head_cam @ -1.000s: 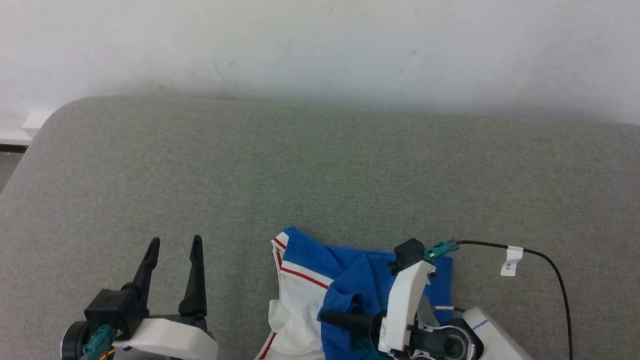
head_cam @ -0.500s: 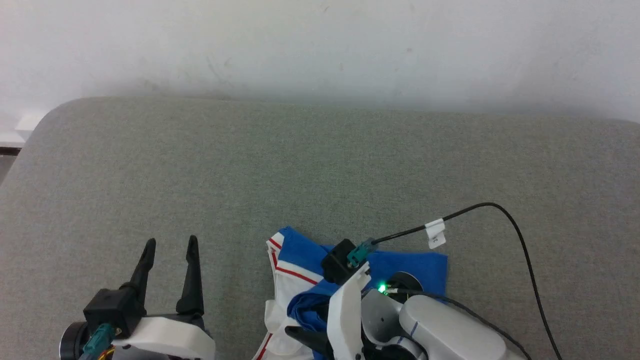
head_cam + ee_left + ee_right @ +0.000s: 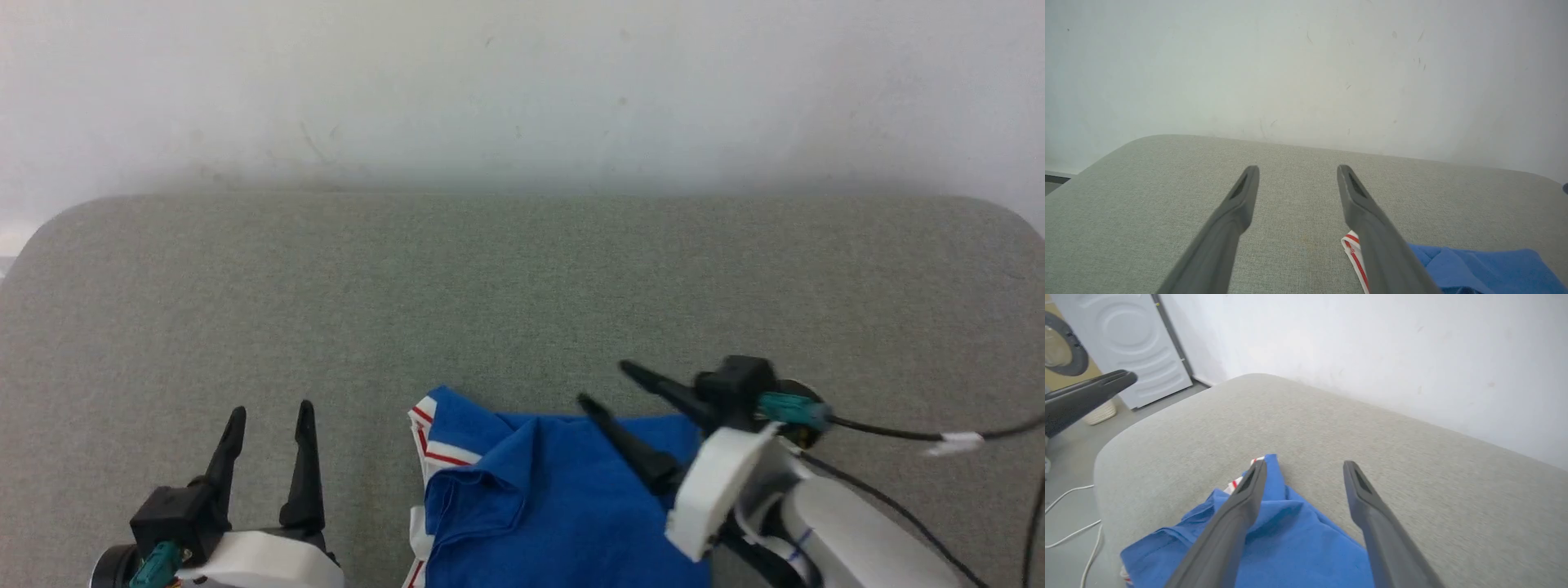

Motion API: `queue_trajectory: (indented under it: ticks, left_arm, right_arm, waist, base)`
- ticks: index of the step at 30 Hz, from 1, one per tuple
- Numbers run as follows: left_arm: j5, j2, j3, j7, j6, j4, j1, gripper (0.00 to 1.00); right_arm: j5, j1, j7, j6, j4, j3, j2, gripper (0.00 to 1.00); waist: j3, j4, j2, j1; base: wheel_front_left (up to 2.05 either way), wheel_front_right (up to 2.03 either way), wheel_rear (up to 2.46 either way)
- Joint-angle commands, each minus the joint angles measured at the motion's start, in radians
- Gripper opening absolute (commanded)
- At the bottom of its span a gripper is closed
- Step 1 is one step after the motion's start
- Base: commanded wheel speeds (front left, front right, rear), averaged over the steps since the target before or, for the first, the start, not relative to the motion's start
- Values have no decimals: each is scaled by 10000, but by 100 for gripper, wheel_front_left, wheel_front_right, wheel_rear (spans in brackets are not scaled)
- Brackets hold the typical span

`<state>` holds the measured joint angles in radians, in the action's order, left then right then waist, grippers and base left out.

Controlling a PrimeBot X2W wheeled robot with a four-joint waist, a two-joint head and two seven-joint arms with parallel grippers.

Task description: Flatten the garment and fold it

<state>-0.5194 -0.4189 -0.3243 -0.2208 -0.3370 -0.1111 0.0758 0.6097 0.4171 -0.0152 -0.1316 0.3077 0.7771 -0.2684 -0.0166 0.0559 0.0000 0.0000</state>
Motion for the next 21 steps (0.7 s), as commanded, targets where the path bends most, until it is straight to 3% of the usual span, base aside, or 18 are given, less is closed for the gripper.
queue_trajectory:
  ticks: [1, 8, 14, 18, 21]
  left_arm:
    - [-110, -41, 46, -64, -84, 38, 160, 100]
    - [-109, -41, 98, -123, -204, -19, 414, 100]
    - [-105, -110, 194, -180, -236, -23, 563, 100]
    - [-103, -130, 256, -217, -243, 5, 611, 100]
    - [-134, -116, 339, -247, -264, 43, 657, 100]
  right_arm:
    - [-380, -570, -395, 9, -210, -771, -169, 100]
    - [-2068, -2965, -1219, 9, -1722, -4925, -271, 100]
    - [-3148, -4868, -677, 9, -3588, -7350, 473, 100]
    - [-3269, -5836, -163, 9, -4417, -8534, 1184, 100]
    - [-2421, -6204, 788, 9, -4212, -9694, 1751, 100]
  waist:
    - [172, -204, 0, 0]
    - [310, -548, 0, 0]
    - [362, -698, 0, 0]
    - [360, -737, 0, 0]
    - [342, -778, 0, 0]
  base:
    - [0, 0, 0]
    - [0, 0, 0]
    - [0, 0, 0]
    - [0, 0, 0]
    - [0, 0, 0]
